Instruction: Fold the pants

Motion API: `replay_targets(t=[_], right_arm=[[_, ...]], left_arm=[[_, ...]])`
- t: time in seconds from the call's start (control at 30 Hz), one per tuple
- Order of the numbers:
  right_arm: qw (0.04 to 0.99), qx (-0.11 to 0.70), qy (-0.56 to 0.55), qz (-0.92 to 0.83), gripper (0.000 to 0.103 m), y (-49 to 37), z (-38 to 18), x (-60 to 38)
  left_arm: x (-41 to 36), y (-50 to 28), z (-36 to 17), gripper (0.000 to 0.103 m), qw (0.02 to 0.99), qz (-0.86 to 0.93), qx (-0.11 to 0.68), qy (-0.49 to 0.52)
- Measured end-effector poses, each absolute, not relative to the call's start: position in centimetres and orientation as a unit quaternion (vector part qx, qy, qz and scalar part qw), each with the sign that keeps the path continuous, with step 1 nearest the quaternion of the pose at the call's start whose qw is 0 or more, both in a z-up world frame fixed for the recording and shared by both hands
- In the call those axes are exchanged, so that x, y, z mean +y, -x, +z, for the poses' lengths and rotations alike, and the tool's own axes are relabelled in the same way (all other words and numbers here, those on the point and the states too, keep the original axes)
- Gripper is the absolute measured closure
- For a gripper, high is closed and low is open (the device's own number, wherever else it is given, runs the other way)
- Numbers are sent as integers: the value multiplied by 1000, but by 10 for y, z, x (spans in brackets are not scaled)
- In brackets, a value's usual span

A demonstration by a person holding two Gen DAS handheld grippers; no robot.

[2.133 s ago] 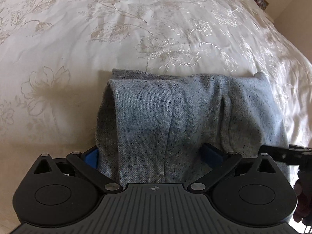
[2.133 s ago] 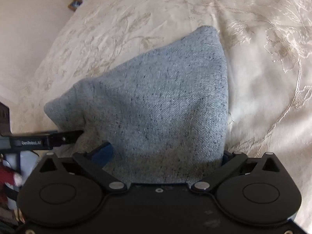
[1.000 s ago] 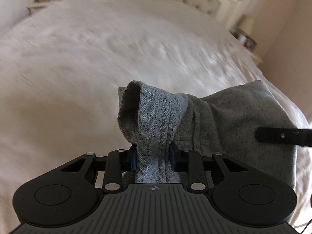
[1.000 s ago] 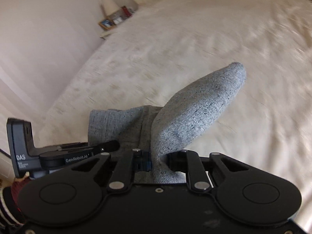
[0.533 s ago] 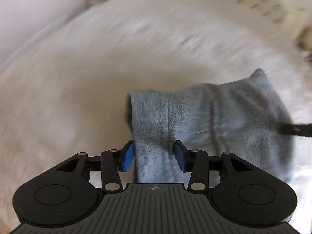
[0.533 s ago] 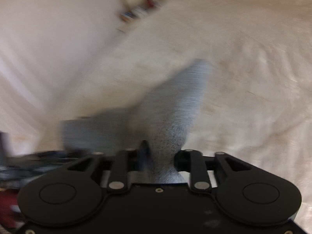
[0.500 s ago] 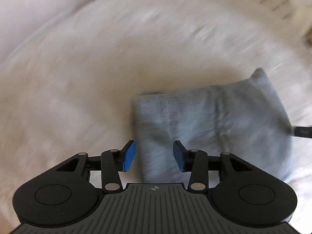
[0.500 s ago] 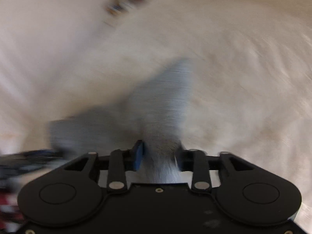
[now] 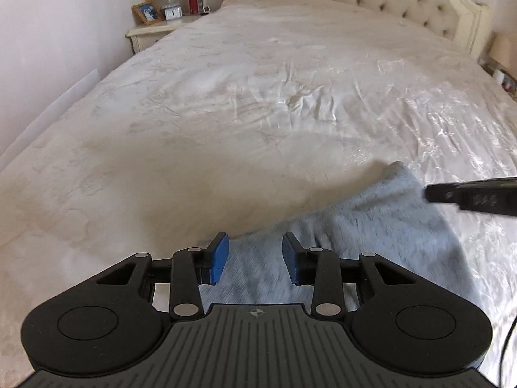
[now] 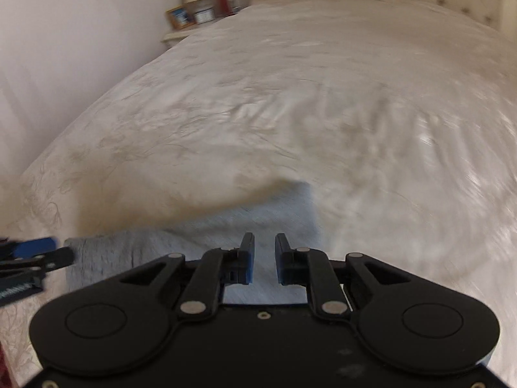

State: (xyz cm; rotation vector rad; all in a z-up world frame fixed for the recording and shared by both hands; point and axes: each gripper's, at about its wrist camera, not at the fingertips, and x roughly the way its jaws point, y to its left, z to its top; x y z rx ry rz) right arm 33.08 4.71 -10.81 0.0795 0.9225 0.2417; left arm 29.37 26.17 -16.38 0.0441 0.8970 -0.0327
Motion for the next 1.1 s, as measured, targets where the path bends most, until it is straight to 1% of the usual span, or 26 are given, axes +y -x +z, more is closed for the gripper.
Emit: replay_targets(t=[0.07,0.2,0.27,0.3,0.37,0.4,0.43,0.5,0.57,0.67,0.77,0.8,0.87,0.9,0.97,1.03,1.07,1.1], right_arm=[[878,461,-37,126,87,-336,-120,58],[847,505,-26,162,87,-319,-147,83],[838,512,-10,192,87,-303,-155,96],[835,510,-1,205,87,-293,-156,103],[836,506,-1,215,89,-278,-154,109],[835,506,-11,215,91,-273,-152,109],[833,508,-24,217,91,-270,-149,107],[833,503,-48,226,91,-265,-138,101],[840,490,-48,228,91,-261,-125,100],[857,470,-53,205,89,-254,-106,95],[871,462,-28,162,89,-239,-102,77],[870,472,-3,143,89,-231,-108,72],[854,508,21,106,89,-215,-125,59],[843,530,21,87,92,-206,-135,49],[840,538,10,68,92,-188,-136,35],[848,526,-17,64,90,-177,-121,24],[853,517,-30,61,85,-178,-112,20],[861,504,-43,61,78,-173,-100,17]], left_arm=[[267,-296,-176,67,895,-14,446,-10],[285,-273,-212,65,872,-16,489,-30],[293,-255,-218,56,869,-18,494,-23],[296,-246,-219,54,870,-18,492,-21],[305,-233,-215,51,869,-19,494,-7],[308,-231,-212,51,867,-16,498,-2],[308,-231,-207,53,866,-15,499,-4],[302,-233,-194,53,876,-10,481,-22],[296,-235,-178,53,892,-13,451,-31],[289,-242,-170,53,896,-25,444,-14],[284,-239,-186,53,884,-24,467,-23],[284,-234,-195,53,876,-22,480,-32],[286,-223,-212,47,862,-18,505,-43],[289,-219,-216,45,862,-20,505,-35],[294,-212,-210,46,865,-17,501,-24],[293,-208,-194,47,871,-4,490,-28],[292,-208,-186,47,874,-2,485,-25],[292,-207,-179,47,877,-1,480,-16]])
